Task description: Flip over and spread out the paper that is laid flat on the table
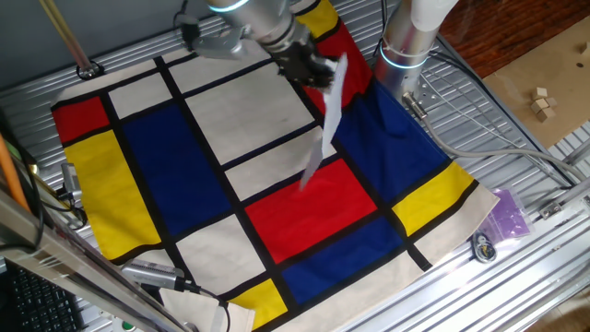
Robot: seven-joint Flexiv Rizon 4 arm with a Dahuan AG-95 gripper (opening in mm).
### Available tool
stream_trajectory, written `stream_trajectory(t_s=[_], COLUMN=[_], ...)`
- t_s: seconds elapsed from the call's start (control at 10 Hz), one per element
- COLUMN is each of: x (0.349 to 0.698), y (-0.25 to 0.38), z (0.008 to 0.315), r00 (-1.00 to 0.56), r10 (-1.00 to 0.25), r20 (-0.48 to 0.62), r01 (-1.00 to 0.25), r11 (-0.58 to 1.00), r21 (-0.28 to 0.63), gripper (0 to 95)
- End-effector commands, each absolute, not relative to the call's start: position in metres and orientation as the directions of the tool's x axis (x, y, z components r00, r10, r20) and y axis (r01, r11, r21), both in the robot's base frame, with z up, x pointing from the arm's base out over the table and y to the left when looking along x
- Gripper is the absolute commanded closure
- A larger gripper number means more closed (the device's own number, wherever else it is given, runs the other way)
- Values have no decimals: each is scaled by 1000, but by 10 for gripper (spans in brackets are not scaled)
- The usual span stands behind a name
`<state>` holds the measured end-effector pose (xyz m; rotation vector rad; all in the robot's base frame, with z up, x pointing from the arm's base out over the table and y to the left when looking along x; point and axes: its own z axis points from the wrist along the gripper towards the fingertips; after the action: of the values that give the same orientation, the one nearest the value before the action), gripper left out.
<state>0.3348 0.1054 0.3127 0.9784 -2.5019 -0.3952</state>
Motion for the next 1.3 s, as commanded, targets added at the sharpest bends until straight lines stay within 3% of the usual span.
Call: stream_trajectory(t_s=[0.1,0.4,0.6,1.3], x=[355,367,368,368], y=[58,38,36,36], z=[269,228,219,220], r00=[-533,-487,-454,-464], r10=[-816,-846,-862,-859], r20=[224,218,225,217], r01=[-759,-835,-871,-864], r11=[578,524,483,493], r21=[300,169,90,100], gripper=[950,950,950,950])
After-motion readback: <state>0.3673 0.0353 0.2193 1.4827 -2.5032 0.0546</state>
